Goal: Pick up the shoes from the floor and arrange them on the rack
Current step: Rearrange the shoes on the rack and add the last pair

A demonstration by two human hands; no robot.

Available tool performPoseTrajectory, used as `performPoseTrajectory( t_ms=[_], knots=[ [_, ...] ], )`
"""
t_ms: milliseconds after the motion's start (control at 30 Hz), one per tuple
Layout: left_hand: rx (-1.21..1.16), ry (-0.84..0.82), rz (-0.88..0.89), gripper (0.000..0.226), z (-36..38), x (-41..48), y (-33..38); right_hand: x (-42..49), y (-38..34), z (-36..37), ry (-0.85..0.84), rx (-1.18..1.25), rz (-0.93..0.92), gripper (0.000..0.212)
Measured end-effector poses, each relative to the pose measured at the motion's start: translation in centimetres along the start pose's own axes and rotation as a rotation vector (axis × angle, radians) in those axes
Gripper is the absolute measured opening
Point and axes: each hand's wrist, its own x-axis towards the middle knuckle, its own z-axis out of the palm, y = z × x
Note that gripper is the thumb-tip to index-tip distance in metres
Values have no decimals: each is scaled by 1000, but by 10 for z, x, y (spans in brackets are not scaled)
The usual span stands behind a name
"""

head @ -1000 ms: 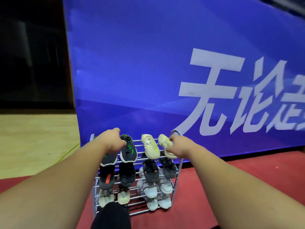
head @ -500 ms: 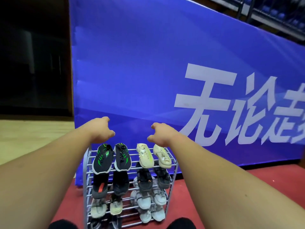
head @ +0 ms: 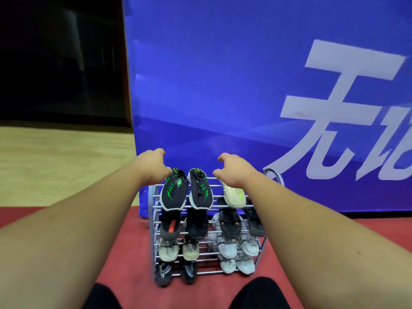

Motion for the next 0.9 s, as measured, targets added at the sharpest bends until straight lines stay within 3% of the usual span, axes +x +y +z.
performPoseTrajectory(
  t_ms=[100, 200, 400, 533, 700, 800, 900],
  knots=[
    [-21, -31, -24, 59, 33, 16, -20, 20, -2, 46, -18, 166, 58, 45],
    [-50, -42, -35, 43, 66, 31, -31, 40, 0, 96, -37, 419, 178, 10],
    [-286, -25, -140, 51, 143, 53, -52, 58, 1, 177, -250, 967, 361, 8],
    [-476, 54, -218, 39, 178, 66, -59, 67, 2, 209, -380, 1052, 372, 24],
    [-541, 185, -217, 34, 205, 78, -63, 80, 15, 238, -381, 1021, 452, 61],
    [-508, 227, -203, 33, 213, 86, -63, 91, 19, 246, -414, 908, 442, 70],
    [-455, 210, -153, 34, 213, 103, -63, 92, 14, 251, -492, 958, 451, 68]
  ],
)
